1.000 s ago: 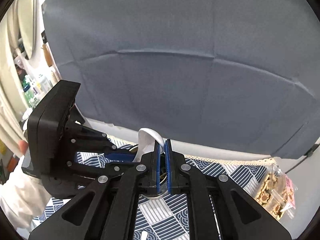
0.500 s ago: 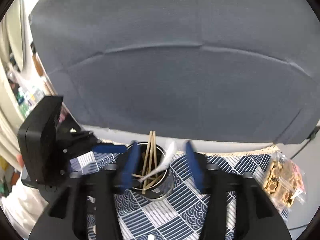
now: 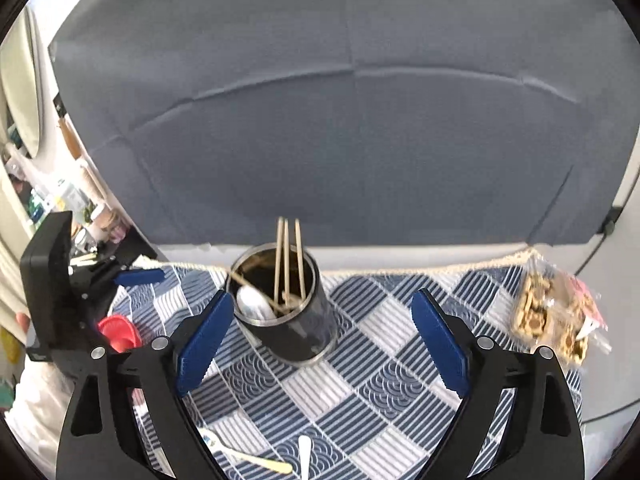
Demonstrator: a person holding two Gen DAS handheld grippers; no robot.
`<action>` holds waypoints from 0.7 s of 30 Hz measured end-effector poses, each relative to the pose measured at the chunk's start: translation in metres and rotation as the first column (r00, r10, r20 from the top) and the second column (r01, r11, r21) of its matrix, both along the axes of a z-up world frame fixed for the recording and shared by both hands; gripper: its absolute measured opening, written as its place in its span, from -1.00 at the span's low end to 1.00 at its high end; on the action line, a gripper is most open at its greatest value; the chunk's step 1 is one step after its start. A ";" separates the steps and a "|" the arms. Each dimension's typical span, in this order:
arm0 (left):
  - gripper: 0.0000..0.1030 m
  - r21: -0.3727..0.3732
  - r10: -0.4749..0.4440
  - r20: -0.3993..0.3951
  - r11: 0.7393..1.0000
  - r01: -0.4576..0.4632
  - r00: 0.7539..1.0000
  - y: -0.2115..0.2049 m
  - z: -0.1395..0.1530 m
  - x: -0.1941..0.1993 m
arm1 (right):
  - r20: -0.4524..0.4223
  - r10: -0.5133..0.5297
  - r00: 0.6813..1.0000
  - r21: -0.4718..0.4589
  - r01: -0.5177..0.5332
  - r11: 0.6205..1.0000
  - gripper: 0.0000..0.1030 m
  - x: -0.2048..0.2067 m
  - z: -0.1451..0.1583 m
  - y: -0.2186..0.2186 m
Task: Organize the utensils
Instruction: 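Open both tools to release the spoon into the black cup, then raise both open tools from the cup toward the remaining spoons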
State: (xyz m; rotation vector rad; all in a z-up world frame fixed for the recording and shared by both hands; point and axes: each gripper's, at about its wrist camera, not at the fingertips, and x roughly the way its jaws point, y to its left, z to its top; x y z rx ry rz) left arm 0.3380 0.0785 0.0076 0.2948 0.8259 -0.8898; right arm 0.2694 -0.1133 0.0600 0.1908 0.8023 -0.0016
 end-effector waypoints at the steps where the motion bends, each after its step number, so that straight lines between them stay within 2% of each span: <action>1: 0.88 0.005 0.000 -0.004 1.000 0.000 1.000 0.002 -0.002 -0.003 | -0.020 0.001 1.000 -0.002 -0.001 1.000 0.68 -0.002 -0.007 0.001; 13: 0.88 0.075 -0.005 -0.064 0.997 0.010 0.998 0.011 -0.038 -0.028 | -0.145 0.022 0.989 0.008 -0.021 1.000 0.68 -0.033 -0.065 0.016; 21: 0.88 0.129 -0.039 -0.095 0.990 0.051 0.995 0.013 -0.065 -0.046 | -0.220 0.031 0.975 0.015 -0.028 0.999 0.68 -0.054 -0.105 0.025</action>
